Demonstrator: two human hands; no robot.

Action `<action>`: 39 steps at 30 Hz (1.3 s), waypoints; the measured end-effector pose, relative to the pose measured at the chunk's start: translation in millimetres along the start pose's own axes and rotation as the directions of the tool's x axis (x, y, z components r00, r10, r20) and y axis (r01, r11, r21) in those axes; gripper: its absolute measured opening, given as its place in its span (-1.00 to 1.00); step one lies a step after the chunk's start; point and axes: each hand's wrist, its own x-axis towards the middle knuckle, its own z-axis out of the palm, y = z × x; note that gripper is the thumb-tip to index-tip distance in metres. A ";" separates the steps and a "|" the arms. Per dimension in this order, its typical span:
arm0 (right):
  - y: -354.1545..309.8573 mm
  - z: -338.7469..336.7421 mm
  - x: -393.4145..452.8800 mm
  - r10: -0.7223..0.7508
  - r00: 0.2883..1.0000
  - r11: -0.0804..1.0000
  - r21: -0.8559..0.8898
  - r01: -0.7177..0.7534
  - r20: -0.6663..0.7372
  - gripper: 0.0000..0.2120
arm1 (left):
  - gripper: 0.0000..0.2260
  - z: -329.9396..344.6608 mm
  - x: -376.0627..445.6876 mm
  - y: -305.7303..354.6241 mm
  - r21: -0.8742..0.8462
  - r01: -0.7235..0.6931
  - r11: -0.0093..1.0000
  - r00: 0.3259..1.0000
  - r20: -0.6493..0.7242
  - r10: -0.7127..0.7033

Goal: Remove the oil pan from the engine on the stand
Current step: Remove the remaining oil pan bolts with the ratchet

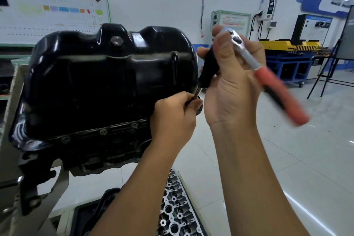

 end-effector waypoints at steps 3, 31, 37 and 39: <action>2.5 0.2 -1.6 -0.012 0.999 1.000 -0.024 0.013 0.037 -0.88 | -0.79 3.6 -0.7 0.5 -0.020 0.047 0.999 0.998 -0.050 -0.048; -7.9 -6.2 5.2 0.086 0.994 0.995 -0.049 -0.083 0.074 -0.80 | -0.78 3.2 -2.9 6.2 0.040 0.020 0.999 0.998 -0.054 -0.018; -6.5 -1.1 -0.4 0.028 0.998 1.000 -0.015 -0.027 0.062 -0.84 | -0.78 0.1 -1.0 4.4 -0.004 -0.001 1.000 1.000 0.007 0.001; -3.4 0.2 -3.0 -0.010 0.999 1.000 -0.006 0.010 0.045 -0.78 | -0.74 4.4 -2.0 5.7 0.004 -0.002 1.000 0.997 -0.072 0.003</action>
